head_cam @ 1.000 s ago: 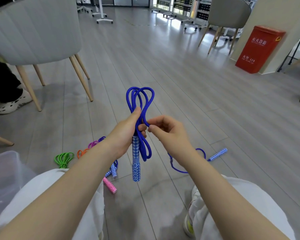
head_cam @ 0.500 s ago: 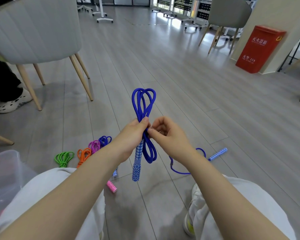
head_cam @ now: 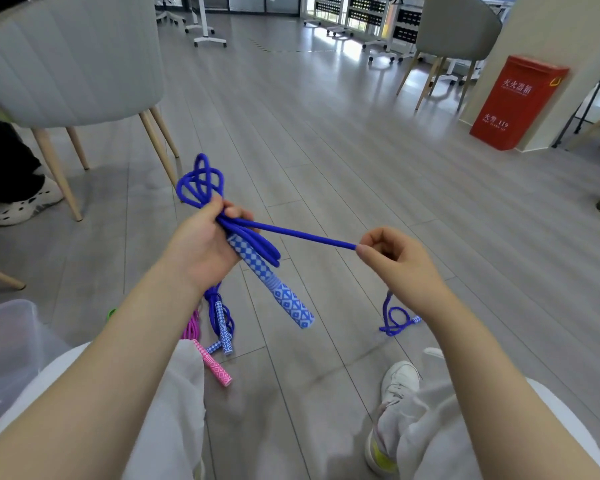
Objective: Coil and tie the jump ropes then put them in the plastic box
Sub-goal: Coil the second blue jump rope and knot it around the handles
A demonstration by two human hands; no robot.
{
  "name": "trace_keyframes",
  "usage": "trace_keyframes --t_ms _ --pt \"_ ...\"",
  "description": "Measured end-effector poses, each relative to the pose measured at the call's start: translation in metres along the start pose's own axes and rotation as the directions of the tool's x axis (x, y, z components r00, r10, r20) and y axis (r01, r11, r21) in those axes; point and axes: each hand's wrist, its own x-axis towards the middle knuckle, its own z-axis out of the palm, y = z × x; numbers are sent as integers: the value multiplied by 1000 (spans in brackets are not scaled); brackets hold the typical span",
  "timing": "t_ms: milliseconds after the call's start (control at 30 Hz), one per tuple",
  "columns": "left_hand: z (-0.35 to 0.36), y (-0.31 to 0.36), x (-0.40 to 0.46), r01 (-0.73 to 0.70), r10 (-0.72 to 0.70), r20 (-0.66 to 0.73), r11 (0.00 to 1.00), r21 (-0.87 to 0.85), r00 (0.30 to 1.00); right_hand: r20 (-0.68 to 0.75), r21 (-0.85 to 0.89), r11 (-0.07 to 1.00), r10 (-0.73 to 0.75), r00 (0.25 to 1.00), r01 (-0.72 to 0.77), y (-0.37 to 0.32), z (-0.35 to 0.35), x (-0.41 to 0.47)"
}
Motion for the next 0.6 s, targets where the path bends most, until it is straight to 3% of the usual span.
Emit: trace_keyframes --t_ms 133,300,467,600 --pt "-18 24 5 -35 12 -105 975 -221 994 -113 34 999 -13 993 17 1 -19 -3" --pt "-23 35 4 -174 122 -226 959 -223 966 -277 37 998 -44 960 56 3 -30 0" --pt "-14 17 6 -189 203 -176 977 94 963 -318 59 997 -30 948 51 -2 -17 1" --pt "-5 -4 0 -165 205 -55 896 413 977 -248 77 996 -35 968 56 -9 -1 0"
